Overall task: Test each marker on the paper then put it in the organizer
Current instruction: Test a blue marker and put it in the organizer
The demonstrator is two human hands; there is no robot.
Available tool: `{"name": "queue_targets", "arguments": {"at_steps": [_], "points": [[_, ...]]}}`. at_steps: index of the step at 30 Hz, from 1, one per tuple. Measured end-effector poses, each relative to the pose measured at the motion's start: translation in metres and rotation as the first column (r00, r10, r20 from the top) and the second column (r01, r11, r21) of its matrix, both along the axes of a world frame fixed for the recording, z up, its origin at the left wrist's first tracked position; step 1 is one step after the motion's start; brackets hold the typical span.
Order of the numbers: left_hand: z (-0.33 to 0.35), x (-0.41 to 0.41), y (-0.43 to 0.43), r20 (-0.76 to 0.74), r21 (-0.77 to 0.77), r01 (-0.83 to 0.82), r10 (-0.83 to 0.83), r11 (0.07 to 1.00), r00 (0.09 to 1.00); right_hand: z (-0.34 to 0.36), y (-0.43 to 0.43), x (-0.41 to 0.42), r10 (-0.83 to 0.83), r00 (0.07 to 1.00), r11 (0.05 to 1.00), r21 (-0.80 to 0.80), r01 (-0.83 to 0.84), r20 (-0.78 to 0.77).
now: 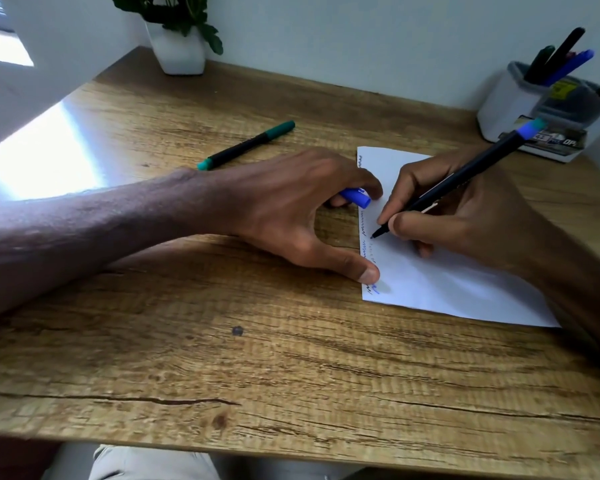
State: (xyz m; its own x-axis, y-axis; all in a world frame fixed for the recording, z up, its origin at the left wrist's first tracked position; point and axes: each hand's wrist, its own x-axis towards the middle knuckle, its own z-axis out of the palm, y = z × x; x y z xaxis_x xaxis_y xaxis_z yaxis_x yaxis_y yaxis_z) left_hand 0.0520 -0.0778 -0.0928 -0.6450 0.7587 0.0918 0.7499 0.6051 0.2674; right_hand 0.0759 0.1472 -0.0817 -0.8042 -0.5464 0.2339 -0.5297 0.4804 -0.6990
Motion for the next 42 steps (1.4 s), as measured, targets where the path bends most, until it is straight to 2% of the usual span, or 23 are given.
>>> {"name": "queue_targets", "arguments": {"at_steps": [42], "points": [[0.0004, -0.0014, -0.0004, 0.003, 0.009, 0.024, -0.024, 1.000, 1.000, 0.0006, 0.0036, -0.0027, -0.130, 0.991, 0.991, -0.018, 0.130, 0.016]]}}
